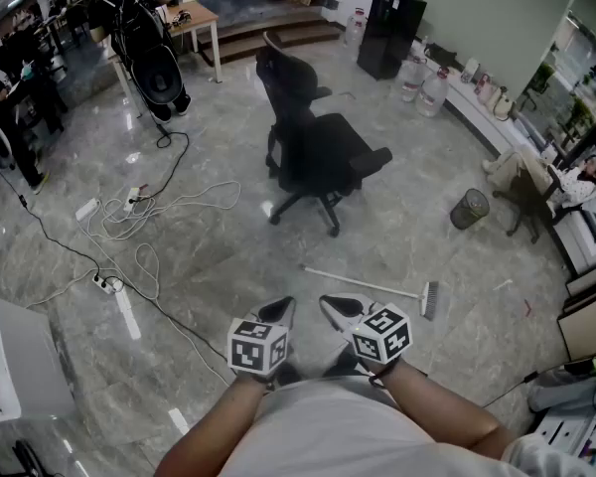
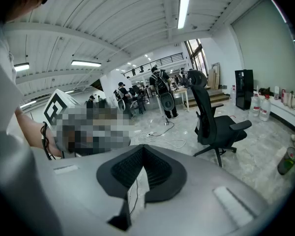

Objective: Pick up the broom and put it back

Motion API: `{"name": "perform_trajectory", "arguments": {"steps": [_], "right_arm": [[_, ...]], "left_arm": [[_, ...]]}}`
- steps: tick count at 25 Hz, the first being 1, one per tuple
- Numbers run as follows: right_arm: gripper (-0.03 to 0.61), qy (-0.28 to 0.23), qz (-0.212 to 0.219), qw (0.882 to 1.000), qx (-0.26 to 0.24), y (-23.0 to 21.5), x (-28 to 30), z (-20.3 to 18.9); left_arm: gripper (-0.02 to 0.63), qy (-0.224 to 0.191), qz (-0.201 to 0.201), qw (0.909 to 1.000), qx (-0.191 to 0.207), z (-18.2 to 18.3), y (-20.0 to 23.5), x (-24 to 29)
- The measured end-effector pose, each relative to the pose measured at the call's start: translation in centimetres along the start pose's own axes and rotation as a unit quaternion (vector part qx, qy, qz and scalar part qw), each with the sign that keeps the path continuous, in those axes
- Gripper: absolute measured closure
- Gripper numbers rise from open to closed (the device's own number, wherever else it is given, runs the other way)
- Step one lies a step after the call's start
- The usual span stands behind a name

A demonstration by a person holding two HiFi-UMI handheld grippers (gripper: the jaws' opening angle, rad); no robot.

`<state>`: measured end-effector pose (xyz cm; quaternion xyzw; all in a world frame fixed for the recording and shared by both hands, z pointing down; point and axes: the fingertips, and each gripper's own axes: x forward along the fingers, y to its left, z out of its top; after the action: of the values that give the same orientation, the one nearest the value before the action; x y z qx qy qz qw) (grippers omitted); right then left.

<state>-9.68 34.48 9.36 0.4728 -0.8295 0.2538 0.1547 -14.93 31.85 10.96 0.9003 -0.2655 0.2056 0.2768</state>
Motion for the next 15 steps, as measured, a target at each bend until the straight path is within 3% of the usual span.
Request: {"name": "perform_trajectory", "arguments": {"steps": [15], "right_arm": [[0.575, -0.004, 0.033, 0.999, 0.016, 0.0, 1.4, 1.5]], "left_arm": [[0.606, -0.006, 0.005, 1.0, 0.001, 1.7, 0.9, 0.4]]}}
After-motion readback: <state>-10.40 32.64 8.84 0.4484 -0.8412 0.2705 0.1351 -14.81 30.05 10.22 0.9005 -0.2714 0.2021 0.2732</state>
